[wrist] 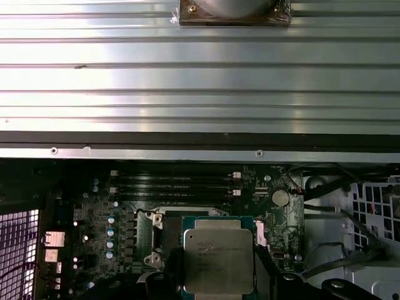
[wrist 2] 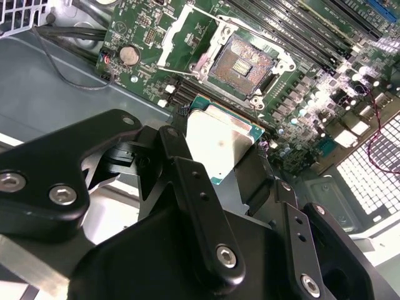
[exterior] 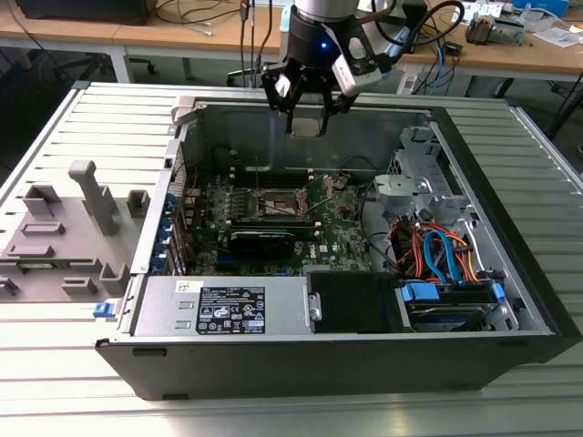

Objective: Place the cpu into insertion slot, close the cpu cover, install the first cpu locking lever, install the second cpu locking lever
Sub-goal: 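Place the cpu into insertion slot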

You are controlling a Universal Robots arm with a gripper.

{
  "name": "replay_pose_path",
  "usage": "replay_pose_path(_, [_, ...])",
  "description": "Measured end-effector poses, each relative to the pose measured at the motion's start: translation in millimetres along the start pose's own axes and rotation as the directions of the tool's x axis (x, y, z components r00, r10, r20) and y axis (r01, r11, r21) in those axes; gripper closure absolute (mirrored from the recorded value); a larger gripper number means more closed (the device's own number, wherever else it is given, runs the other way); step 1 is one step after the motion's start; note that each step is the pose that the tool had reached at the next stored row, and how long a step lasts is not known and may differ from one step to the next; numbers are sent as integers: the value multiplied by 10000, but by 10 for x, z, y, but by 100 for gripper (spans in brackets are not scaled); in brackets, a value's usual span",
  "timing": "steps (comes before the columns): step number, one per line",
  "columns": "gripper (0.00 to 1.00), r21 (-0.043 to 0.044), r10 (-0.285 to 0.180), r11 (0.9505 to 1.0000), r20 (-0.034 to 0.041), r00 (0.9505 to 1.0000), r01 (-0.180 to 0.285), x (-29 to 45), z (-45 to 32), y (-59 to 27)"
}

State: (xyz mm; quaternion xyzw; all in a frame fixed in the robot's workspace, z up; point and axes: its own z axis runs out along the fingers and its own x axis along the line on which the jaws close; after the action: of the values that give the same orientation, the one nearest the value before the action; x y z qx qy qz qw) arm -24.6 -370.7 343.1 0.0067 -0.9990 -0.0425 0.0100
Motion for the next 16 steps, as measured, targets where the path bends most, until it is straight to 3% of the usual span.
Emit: replay_pose_path(16, [45, 1, 0, 10000, 0, 10000, 0, 0, 29, -9])
